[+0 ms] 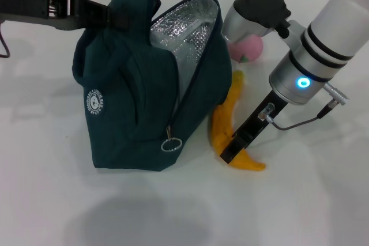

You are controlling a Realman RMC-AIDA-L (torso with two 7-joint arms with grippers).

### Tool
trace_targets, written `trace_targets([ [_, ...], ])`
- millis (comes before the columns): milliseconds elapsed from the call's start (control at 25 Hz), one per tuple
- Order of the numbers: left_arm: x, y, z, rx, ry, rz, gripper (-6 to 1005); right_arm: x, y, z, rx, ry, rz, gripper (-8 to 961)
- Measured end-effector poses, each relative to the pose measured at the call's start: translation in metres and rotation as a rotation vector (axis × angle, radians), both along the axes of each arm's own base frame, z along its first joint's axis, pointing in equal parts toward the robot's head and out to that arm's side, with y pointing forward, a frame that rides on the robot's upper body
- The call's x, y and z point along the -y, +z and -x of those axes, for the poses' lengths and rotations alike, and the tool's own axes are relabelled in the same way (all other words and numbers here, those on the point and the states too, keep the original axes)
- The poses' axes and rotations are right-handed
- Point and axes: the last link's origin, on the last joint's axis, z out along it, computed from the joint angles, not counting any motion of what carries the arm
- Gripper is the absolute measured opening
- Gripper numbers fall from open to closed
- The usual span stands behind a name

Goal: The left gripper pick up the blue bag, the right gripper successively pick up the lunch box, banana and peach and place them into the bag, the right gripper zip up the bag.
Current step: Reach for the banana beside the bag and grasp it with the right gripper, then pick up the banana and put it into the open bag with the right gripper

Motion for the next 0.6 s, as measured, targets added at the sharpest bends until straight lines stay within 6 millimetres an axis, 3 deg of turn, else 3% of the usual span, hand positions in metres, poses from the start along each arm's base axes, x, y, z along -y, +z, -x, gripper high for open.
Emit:
trace_targets([
  [40,0.0,0.0,0.0001,0.0,0.0,0.0,35,0.0,-0.0001,0.0,0.0,0.0,0.0,768],
  [360,0.0001,0.0002,0.0003,-0.001,0.0,-0.001,35,0.0014,0.001,0.0028,0.007,0.013,0.015,458],
  [600,0.0005,0.0017,0.0016,-0.004,0.002,-0.004,35,-0.0001,0.0089,0.0047,0.007,0.014,0.017,455],
])
